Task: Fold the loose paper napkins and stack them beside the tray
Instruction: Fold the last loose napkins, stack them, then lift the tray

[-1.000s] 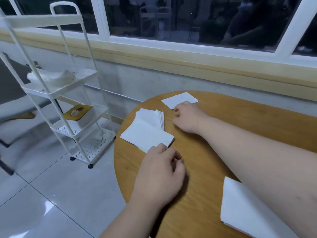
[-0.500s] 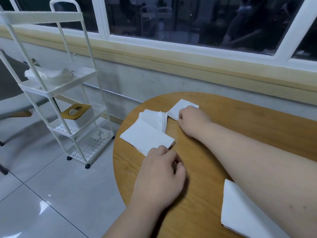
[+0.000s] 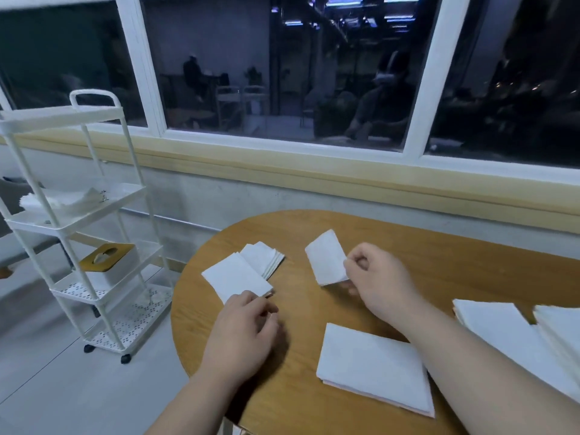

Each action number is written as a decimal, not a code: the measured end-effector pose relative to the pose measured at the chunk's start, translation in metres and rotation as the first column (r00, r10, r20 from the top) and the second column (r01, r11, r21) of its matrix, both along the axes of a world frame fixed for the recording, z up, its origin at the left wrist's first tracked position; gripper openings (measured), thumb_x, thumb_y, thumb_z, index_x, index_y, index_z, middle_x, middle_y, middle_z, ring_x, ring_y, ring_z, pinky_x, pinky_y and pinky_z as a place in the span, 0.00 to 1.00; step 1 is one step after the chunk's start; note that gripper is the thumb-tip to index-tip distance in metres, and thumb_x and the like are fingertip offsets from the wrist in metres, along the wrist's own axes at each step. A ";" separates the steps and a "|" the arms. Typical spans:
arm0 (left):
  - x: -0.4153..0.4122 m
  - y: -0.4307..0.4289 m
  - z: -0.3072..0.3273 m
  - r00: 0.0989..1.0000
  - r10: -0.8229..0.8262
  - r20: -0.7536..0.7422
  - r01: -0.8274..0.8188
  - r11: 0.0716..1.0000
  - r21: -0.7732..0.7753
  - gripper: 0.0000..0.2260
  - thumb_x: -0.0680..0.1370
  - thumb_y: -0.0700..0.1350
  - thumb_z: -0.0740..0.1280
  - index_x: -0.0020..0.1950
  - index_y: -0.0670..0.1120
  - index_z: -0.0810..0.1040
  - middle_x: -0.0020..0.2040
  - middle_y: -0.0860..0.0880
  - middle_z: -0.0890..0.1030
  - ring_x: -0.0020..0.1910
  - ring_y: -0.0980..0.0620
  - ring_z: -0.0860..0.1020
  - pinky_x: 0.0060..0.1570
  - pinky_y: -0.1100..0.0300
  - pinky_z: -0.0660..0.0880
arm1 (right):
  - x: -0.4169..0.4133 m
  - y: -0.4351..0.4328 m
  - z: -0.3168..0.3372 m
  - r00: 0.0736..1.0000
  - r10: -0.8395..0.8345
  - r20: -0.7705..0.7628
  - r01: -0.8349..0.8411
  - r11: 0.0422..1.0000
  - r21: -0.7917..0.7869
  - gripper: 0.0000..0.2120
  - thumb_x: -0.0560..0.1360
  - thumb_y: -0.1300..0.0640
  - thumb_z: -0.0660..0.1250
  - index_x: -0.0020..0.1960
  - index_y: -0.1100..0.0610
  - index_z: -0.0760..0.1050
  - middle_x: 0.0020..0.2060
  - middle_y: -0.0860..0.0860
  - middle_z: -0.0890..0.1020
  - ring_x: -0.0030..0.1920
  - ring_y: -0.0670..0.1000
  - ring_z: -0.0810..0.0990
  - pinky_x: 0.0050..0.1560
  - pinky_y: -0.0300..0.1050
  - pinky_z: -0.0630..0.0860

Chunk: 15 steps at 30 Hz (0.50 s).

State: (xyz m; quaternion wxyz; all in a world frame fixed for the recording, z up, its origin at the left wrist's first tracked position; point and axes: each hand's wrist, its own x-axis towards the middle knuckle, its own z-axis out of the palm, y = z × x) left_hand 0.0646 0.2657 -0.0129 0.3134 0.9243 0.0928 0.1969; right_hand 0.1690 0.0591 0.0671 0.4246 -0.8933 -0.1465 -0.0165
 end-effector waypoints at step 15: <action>-0.063 -0.116 0.060 0.938 -0.314 0.147 0.318 0.614 -0.723 0.22 0.80 0.60 0.63 0.73 0.68 0.64 0.67 0.68 0.75 0.64 0.70 0.73 0.64 0.69 0.69 | -0.126 -0.102 0.034 0.953 0.244 -0.177 -0.070 0.751 0.657 0.09 0.83 0.65 0.57 0.45 0.64 0.69 0.41 0.68 0.77 0.41 0.60 0.83 0.44 0.58 0.84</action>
